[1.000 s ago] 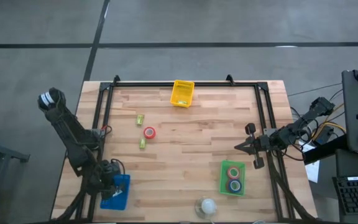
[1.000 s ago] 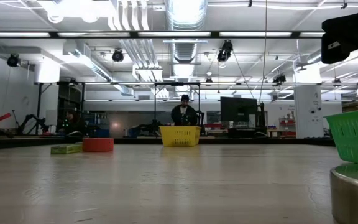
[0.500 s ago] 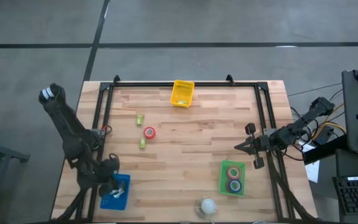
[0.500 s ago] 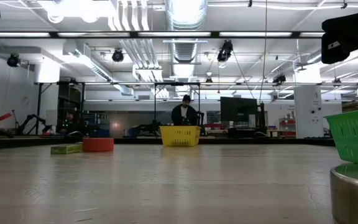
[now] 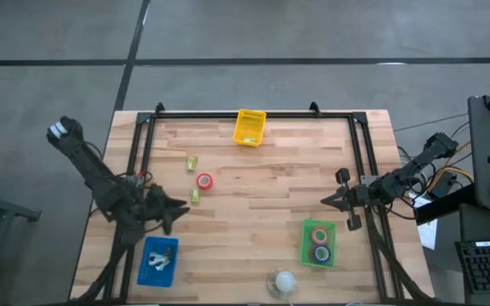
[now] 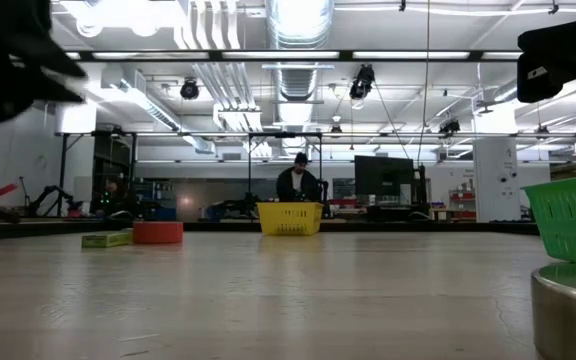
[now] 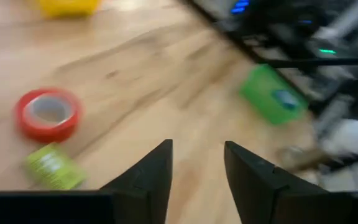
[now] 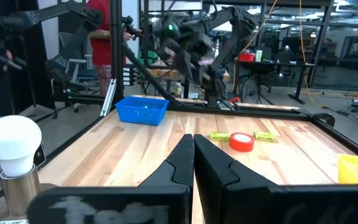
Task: Pick and place Stapler, Stapler remover, tape
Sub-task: Put the bottom staple box into the yellow bin, then put the staple box into the yellow bin
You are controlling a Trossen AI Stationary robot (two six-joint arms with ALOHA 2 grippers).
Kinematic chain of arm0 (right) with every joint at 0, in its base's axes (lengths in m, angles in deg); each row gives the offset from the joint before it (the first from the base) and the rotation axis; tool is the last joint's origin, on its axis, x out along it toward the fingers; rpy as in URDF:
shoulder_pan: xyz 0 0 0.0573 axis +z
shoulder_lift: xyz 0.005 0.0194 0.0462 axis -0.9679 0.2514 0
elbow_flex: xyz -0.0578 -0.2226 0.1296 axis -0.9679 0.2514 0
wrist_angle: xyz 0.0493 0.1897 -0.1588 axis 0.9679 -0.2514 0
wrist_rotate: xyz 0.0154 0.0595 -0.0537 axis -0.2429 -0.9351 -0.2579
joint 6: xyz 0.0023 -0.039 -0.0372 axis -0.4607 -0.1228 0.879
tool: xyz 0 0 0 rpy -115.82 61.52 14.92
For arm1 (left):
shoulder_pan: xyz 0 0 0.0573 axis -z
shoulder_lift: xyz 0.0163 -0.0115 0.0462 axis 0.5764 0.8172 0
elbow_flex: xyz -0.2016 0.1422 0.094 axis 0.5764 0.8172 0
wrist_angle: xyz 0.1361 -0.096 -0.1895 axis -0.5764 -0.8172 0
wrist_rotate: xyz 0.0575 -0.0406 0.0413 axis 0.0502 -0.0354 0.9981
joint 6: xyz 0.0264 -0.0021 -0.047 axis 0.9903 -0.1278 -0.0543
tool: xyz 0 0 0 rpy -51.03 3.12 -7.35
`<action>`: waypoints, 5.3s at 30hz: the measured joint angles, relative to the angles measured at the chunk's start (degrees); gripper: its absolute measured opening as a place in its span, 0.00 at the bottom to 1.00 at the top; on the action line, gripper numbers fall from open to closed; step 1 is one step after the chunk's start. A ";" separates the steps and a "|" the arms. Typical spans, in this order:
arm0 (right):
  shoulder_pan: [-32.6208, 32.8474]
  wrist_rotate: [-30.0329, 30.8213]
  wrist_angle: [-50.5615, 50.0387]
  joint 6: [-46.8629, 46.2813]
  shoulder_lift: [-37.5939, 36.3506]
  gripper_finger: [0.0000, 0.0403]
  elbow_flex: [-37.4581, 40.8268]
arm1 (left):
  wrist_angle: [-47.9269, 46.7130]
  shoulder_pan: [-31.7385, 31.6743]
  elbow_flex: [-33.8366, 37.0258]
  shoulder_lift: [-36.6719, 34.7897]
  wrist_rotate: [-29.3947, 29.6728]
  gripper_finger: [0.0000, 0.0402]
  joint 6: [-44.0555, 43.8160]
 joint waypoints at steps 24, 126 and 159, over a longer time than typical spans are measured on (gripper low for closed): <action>0.01 0.00 0.00 0.00 0.02 0.02 0.00 | 3.79 -22.86 3.07 23.14 -17.04 0.68 -5.05; -0.01 0.00 0.00 -0.02 0.00 0.02 0.01 | 20.67 -78.17 -47.22 63.89 -47.80 0.33 59.44; 0.01 0.00 -0.02 0.00 0.02 0.02 0.00 | 5.10 -79.16 -48.94 55.51 -54.69 0.62 61.11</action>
